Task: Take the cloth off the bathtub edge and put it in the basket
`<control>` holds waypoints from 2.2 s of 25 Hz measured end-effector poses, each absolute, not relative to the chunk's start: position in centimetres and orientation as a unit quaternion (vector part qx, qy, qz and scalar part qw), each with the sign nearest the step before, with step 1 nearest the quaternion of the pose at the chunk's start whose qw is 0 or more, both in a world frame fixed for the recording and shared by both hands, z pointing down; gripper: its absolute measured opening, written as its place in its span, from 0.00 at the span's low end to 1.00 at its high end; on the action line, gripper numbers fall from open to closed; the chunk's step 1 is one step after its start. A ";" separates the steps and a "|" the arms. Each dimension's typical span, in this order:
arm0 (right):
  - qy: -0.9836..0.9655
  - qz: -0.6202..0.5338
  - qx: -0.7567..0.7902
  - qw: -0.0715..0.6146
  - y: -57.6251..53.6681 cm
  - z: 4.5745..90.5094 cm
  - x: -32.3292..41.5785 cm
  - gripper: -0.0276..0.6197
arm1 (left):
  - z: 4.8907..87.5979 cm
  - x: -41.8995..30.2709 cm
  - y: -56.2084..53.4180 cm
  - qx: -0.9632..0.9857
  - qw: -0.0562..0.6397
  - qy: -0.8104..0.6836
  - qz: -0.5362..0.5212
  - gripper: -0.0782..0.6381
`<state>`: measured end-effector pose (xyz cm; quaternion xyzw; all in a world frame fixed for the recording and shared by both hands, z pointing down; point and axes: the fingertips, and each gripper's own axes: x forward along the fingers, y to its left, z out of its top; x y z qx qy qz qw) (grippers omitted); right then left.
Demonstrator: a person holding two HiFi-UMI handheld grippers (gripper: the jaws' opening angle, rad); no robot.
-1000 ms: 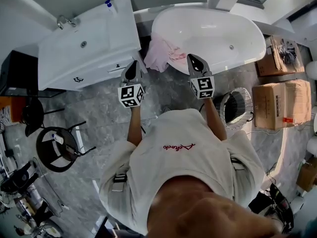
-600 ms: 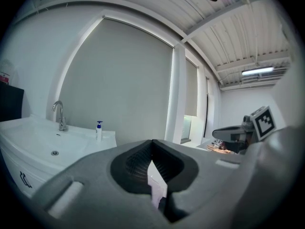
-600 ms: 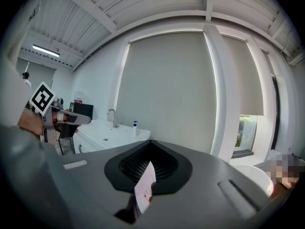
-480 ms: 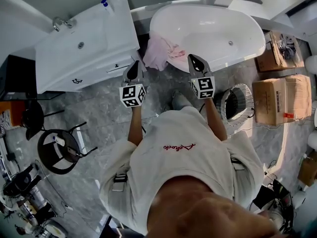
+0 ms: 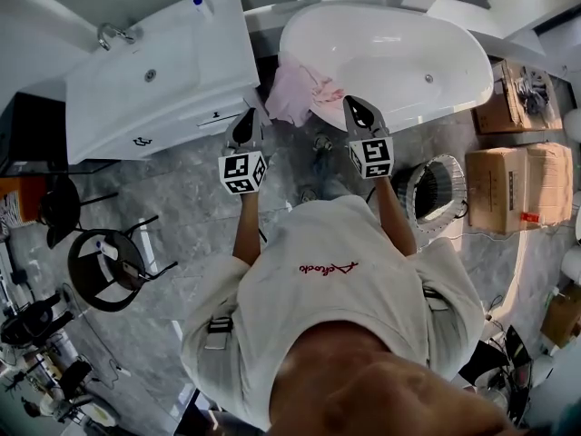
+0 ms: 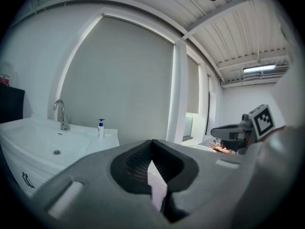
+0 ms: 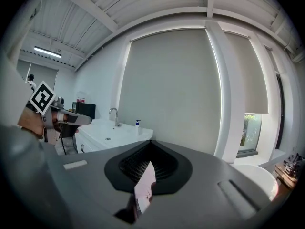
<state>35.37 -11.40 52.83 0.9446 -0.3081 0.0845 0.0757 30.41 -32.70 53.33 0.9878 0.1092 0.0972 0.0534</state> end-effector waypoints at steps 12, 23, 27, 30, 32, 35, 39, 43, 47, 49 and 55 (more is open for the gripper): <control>-0.309 0.084 0.945 0.072 -11.9 53.4 40.2 0.05 | 53.8 35.6 -32.7 0.987 0.048 0.117 0.102 0.11; -0.319 0.077 0.942 0.072 -13.1 51.8 49.2 0.05 | 52.3 44.1 -34.0 0.989 0.046 0.104 0.095 0.11; -0.326 0.073 0.940 0.071 -13.5 51.1 52.3 0.05 | 51.6 47.0 -34.0 0.990 0.045 0.099 0.091 0.11; -0.332 0.070 0.938 0.068 -13.5 50.5 54.9 0.05 | 51.2 49.4 -33.8 0.990 0.044 0.095 0.091 0.11; -0.336 0.067 0.937 0.066 -13.5 50.2 56.6 0.05 | 51.0 51.1 -33.7 0.991 0.043 0.090 0.093 0.11; -0.343 0.069 0.935 0.062 -13.3 50.5 59.2 0.05 | 51.1 53.4 -33.4 0.991 0.041 0.083 0.098 0.11; -0.354 0.080 0.930 0.053 -13.3 51.6 62.5 0.05 | 51.7 56.3 -33.0 0.991 0.038 0.075 0.107 0.11; -0.363 0.087 0.927 0.044 -13.5 52.5 64.5 0.05 | 52.2 58.1 -32.8 0.990 0.032 0.069 0.117 0.11; -0.373 0.102 0.921 0.038 -14.0 53.7 65.3 0.05 | 53.0 58.8 -32.7 0.989 0.030 0.064 0.128 0.11; -0.379 0.106 0.919 0.037 -14.4 54.1 65.4 0.05 | 53.5 58.8 -32.8 0.988 0.033 0.060 0.135 0.11; -0.385 0.125 0.914 0.035 -15.2 56.1 66.3 0.05 | 56.0 59.4 -33.3 0.984 0.039 0.060 0.161 0.11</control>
